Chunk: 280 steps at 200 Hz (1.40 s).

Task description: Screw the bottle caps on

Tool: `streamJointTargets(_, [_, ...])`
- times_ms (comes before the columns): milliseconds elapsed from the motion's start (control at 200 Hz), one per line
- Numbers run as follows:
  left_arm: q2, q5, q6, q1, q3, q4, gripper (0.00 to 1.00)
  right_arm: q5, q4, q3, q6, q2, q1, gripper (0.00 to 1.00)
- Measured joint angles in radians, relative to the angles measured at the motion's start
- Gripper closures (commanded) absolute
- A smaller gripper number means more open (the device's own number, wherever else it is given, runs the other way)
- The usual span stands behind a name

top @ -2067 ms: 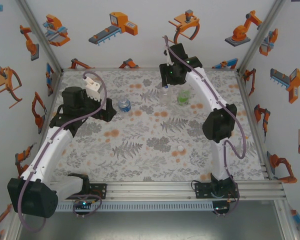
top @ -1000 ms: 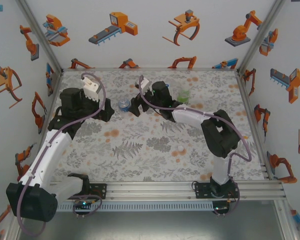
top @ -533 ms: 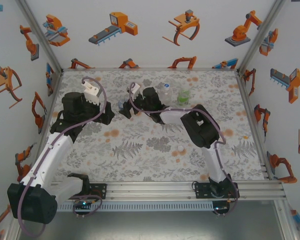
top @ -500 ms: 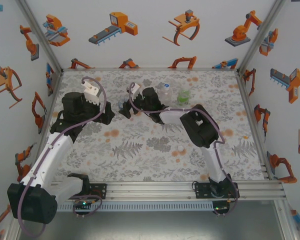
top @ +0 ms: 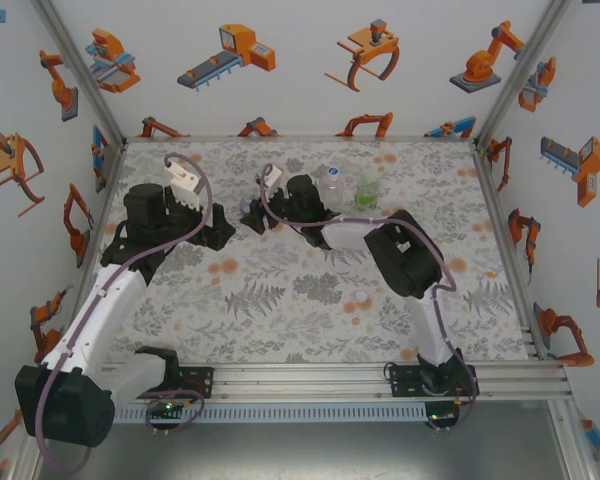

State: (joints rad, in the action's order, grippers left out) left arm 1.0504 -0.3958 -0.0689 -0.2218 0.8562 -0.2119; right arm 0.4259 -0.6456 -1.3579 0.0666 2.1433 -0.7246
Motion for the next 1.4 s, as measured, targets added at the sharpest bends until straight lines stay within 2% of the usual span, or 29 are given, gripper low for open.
streamJointTargets(285, [0.021, -0.152, -0.012, 0.0, 0.004, 0.027, 0.01, 0.005, 0.213, 0.03, -0.007, -0.284, 0.0, 0.63])
streamJointTargets(576, [0.042, -0.451, -0.01, -0.002, 0.006, 0.168, 0.02, 0.019, 0.507, 0.036, -0.008, -0.528, 0.002, 0.63])
streamJointTargets(721, [0.075, -0.573, -0.002, -0.041, 0.006, 0.29, 0.02, 0.095, 0.598, 0.076, -0.012, -0.644, 0.016, 0.64])
streamJointTargets(926, [0.143, -0.65, -0.002, -0.163, 0.022, 0.418, 0.02, 0.191, 0.613, 0.127, 0.006, -0.766, 0.056, 0.67])
streamJointTargets(1157, [0.265, -0.69, 0.111, -0.229, 0.066, 0.626, 0.04, 0.296, 0.57, 0.163, 0.068, -0.83, 0.081, 0.67])
streamJointTargets(1402, [0.304, -0.768, 0.143, -0.283, 0.144, 0.658, 0.1, 0.346, 0.545, 0.163, 0.081, -0.864, 0.082, 0.69])
